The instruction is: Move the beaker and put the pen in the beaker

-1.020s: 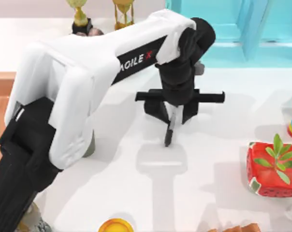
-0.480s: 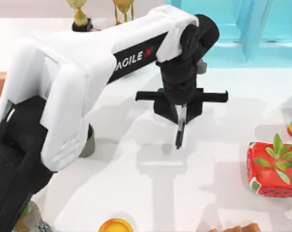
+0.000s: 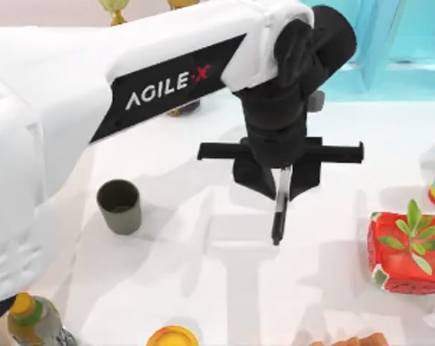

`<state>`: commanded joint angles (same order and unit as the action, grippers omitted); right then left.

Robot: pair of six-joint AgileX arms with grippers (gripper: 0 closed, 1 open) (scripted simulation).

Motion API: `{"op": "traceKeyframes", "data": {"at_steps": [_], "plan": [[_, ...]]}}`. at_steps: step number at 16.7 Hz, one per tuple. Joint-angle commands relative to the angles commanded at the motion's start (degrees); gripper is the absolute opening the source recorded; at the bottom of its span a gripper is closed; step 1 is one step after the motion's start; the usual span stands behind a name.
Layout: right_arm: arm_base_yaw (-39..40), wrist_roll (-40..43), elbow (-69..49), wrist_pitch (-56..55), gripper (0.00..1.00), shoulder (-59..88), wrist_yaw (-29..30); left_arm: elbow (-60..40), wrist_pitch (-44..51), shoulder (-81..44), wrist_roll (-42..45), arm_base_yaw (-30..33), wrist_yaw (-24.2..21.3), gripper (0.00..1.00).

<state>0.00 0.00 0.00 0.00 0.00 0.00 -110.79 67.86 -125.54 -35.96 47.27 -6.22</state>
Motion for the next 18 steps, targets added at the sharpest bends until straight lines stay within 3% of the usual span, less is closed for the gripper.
{"op": "traceKeyframes", "data": {"at_steps": [9,13,18], "plan": [[0.0,0.0,0.0,0.0,1.0,0.0,0.0,4.3,-3.4,4.1,0.9,-0.2,0.7,0.0],[0.0,0.0,0.0,0.0,1.0,0.0,0.0,16.1,-15.4,13.3,4.8,-2.3,2.9,0.0],[0.0,0.0,0.0,0.0,1.0,0.0,0.0,38.9,-38.4,29.3,11.9,-6.7,6.4,0.0]]}}
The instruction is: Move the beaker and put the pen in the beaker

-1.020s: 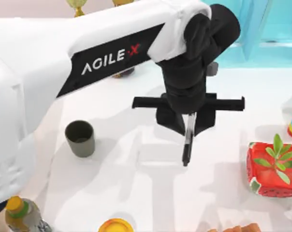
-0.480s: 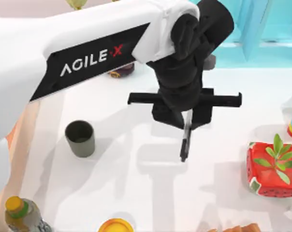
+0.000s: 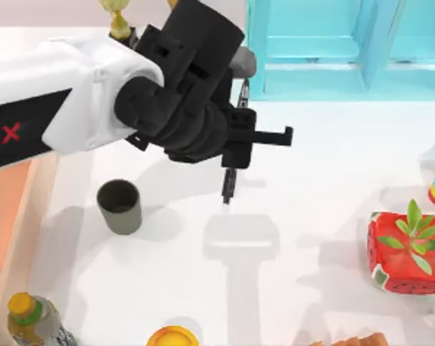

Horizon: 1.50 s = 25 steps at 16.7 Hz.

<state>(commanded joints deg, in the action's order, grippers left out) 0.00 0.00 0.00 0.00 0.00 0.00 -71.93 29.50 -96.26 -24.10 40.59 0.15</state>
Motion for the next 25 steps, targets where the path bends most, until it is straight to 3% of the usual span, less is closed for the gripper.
{"op": "traceKeyframes", "data": {"at_steps": [8,13,17,25], "plan": [[0.0,0.0,0.0,0.0,1.0,0.0,0.0,39.2,-42.2,28.3,13.7,-8.3,4.0,0.0],[0.0,0.0,0.0,0.0,1.0,0.0,0.0,56.8,-62.5,43.2,21.3,-12.5,5.0,0.0],[0.0,0.0,0.0,0.0,1.0,0.0,0.0,63.1,-70.2,49.4,24.5,-14.1,5.1,0.0],[0.0,0.0,0.0,0.0,1.0,0.0,0.0,62.9,-72.7,47.2,24.7,-14.1,5.1,0.0]]}}
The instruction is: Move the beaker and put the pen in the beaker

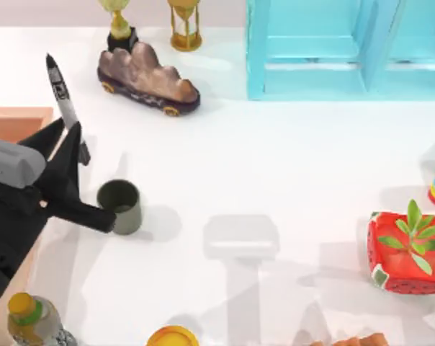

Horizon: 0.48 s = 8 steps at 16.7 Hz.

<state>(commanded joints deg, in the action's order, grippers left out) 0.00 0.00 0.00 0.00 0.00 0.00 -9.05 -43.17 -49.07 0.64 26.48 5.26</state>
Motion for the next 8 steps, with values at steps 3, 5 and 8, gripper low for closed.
{"op": "traceKeyframes", "data": {"at_steps": [3,5,8], "plan": [[0.0,0.0,0.0,0.0,1.0,0.0,0.0,-1.0,-5.9,-7.0,0.1,-0.4,-0.3,0.0],[0.0,0.0,0.0,0.0,1.0,0.0,0.0,-1.8,-10.5,-12.5,0.1,-0.7,-0.7,0.0],[0.0,0.0,0.0,0.0,1.0,0.0,0.0,-2.7,-16.1,-18.9,0.1,-1.1,-1.3,0.0]]}}
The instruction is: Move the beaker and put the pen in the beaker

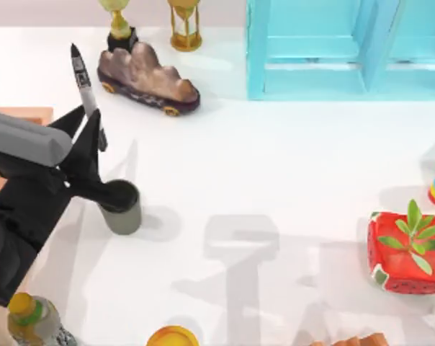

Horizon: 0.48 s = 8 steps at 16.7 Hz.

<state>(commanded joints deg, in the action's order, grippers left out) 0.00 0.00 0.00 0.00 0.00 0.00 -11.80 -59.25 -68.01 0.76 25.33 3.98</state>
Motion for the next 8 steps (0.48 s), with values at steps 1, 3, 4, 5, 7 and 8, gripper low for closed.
{"op": "traceKeyframes", "data": {"at_steps": [1,3,4,5,7,8], "plan": [[0.0,0.0,0.0,0.0,1.0,0.0,0.0,-0.2,-1.1,-1.2,0.0,-0.1,-0.1,0.0],[0.0,0.0,0.0,0.0,1.0,0.0,0.0,-0.3,-1.7,-1.9,0.0,-0.2,-0.2,0.0],[0.0,0.0,0.0,0.0,1.0,0.0,0.0,-0.3,-1.7,-1.9,0.0,-0.2,-0.2,0.0],[0.0,0.0,0.0,0.0,1.0,0.0,0.0,-0.3,-1.7,-1.9,0.0,-0.2,-0.2,0.0],[0.0,0.0,0.0,0.0,1.0,0.0,0.0,-0.3,-1.7,-1.9,0.0,-0.2,-0.2,0.08],[0.0,0.0,0.0,0.0,1.0,0.0,0.0,-0.3,-1.7,-1.9,0.0,-0.2,-0.2,0.15]]}}
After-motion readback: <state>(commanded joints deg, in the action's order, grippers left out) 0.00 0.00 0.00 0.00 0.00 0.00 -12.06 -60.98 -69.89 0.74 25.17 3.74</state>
